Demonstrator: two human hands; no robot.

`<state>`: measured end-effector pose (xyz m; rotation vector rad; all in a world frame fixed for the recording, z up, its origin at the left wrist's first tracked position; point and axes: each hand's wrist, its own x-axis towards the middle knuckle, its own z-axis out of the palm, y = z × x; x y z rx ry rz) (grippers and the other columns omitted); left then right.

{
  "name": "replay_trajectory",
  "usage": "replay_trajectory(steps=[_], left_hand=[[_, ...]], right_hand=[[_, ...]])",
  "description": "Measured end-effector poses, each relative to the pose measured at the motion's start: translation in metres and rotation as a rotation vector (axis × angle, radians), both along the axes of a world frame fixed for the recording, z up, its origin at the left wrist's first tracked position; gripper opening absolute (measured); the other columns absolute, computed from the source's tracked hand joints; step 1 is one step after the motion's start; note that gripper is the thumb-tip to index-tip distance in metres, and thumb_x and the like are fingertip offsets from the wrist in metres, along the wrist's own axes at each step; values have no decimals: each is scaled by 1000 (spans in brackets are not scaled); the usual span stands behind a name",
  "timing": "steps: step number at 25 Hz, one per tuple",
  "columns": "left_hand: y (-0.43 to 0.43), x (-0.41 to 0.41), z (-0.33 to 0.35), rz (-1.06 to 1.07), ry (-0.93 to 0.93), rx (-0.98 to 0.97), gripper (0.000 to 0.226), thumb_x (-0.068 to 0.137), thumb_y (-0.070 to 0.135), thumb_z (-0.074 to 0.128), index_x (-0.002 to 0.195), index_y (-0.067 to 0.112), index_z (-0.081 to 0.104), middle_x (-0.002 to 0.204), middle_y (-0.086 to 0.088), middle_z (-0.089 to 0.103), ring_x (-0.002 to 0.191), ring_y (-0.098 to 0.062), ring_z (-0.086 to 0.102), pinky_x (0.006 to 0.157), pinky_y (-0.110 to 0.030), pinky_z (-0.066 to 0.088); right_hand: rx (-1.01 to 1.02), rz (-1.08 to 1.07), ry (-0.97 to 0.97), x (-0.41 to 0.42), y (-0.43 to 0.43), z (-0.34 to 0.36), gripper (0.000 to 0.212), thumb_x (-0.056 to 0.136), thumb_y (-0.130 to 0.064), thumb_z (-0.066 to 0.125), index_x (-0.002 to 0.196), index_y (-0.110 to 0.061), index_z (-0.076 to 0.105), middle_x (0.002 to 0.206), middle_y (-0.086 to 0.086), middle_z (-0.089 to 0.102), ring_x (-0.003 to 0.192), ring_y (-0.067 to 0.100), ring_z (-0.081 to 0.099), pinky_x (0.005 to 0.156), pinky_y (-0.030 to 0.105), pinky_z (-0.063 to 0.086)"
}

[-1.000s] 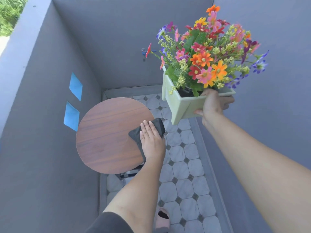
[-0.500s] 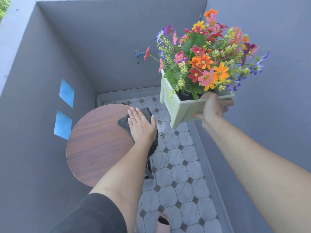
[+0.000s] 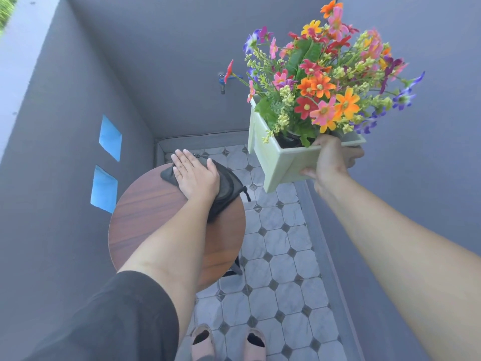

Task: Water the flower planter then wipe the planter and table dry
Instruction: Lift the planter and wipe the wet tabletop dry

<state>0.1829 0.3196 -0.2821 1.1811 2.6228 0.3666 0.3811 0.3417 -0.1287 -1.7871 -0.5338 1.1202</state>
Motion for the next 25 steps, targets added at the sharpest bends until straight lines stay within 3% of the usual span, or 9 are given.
replay_trajectory(steps=[7,16,21,25], left_hand=[[-18,-38,1,142,-1,-4,70,98,41,25,147,-4,4,158,-21,3,146,-31,-1,118,-42,4],[-77,-70,0,281,-7,-8,69,98,39,26,147,-4,5,158,-20,4,146,-31,-1,118,-42,4],[-125,-67,3,359,-20,-35,68,98,37,28,147,-5,7,158,-21,6,146,-32,1,117,-42,6],[-164,-58,5,390,-20,-64,68,98,37,27,147,-5,6,157,-22,6,146,-32,1,118,-42,6]], right_hand=[[-14,38,9,-20,-4,7,44,76,-12,55,109,-17,27,116,6,33,73,12,40,77,48,58],[-18,55,8,-36,-18,15,54,75,-12,56,122,-13,30,121,8,34,73,11,39,71,45,59],[2,73,13,-40,-31,25,41,77,-13,54,106,-17,26,118,7,32,73,10,38,75,46,58],[15,86,-1,-41,-39,32,41,77,-14,54,105,-19,24,117,7,31,73,11,38,78,48,58]])
